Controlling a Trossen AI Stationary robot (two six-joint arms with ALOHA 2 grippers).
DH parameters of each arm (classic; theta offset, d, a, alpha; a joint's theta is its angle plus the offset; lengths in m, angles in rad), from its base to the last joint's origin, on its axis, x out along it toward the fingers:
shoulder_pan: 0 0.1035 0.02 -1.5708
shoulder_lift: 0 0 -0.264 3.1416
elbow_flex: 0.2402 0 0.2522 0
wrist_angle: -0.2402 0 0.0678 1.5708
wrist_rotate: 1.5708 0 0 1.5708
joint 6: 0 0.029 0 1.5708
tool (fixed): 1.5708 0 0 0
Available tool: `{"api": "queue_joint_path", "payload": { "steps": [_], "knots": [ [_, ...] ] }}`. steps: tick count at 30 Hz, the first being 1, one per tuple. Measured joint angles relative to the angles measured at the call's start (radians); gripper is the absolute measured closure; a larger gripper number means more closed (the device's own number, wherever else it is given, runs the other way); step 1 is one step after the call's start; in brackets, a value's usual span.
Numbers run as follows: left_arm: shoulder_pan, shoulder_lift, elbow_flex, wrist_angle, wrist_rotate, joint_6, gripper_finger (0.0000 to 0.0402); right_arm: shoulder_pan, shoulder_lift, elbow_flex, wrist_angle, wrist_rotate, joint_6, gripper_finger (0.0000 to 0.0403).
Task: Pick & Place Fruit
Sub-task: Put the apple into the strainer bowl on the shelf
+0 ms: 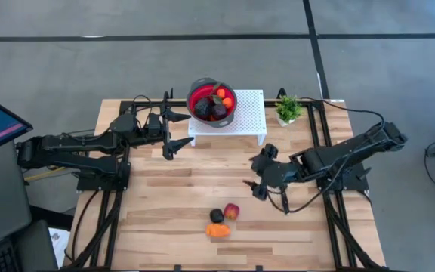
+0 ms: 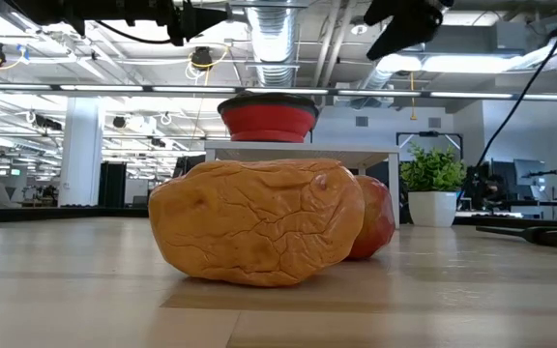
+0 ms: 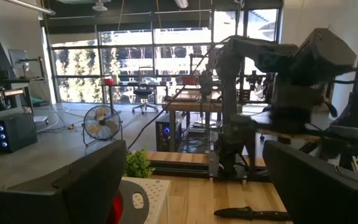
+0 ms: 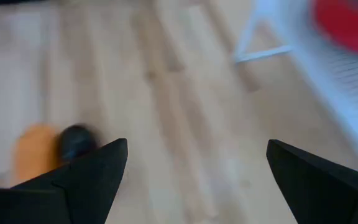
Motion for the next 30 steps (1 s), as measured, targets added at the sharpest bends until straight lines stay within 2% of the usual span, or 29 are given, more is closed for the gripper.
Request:
{"api": "queue_joint_path", "payload": {
  "steps": [4,11,20,30],
  "knots": [
    [0.000,0.000,0.000,0.000,0.000,0.000,0.0027,0.004,0.045,0.000,0.070,-0.113,-0.045,0.0022],
    [0.000,0.000,0.000,0.000,0.000,0.000,0.0027,0.060,0.084,0.000,0.176,-0.143,-0.171,0.0022],
    [0.000,0.000,0.000,0.000,0.000,0.000,0.0027,0.081,0.120,0.001,0.222,-0.142,-0.151,0.0022],
    [0.000,0.000,0.000,0.001,0.000,0.000,0.0027,0.082,0.266,-0.001,0.270,-0.268,-0.199,0.0022]
  ]
}}
